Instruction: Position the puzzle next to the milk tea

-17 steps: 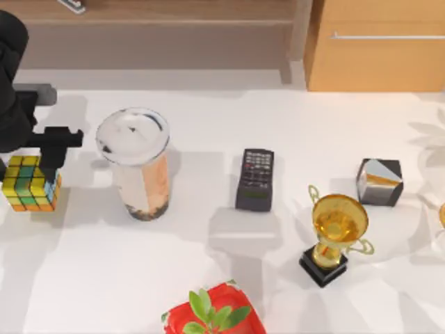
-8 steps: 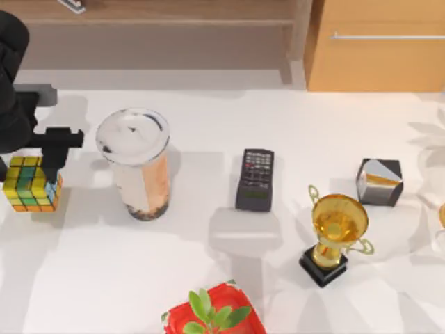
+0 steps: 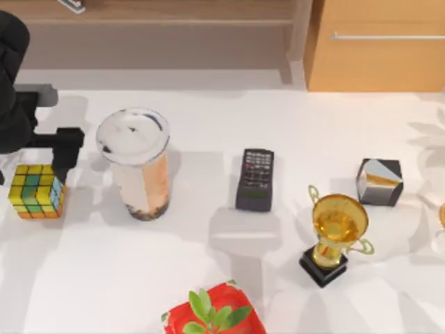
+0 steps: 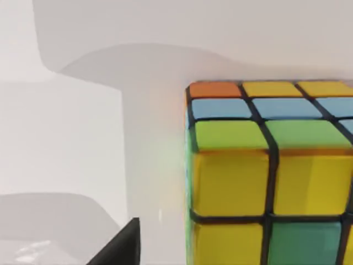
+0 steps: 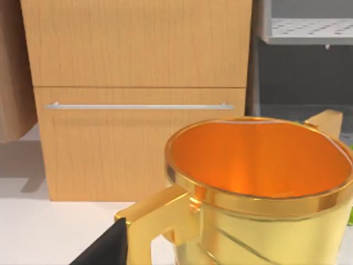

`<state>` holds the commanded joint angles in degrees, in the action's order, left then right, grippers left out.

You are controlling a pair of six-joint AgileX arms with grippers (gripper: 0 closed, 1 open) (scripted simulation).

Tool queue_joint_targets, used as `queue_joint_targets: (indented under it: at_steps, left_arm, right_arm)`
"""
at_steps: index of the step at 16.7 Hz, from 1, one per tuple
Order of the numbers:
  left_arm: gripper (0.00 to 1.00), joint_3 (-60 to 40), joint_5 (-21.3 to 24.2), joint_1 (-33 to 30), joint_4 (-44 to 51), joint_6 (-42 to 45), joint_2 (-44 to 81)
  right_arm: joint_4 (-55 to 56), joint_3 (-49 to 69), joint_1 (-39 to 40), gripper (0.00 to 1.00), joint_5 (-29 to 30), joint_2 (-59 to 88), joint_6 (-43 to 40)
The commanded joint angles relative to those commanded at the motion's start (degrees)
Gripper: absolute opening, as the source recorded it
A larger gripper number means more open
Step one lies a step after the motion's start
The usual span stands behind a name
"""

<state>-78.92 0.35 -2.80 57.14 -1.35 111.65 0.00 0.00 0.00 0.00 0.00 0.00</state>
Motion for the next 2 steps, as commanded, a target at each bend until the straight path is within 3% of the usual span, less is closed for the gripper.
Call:
queue_joint_targets:
  at_steps: [2]
  left_arm:
    - [1.00,0.00,0.00,0.00,0.00,0.00,0.00]
  right_arm:
    - [0.00,0.00,0.00,1.00,0.00,0.00,0.00]
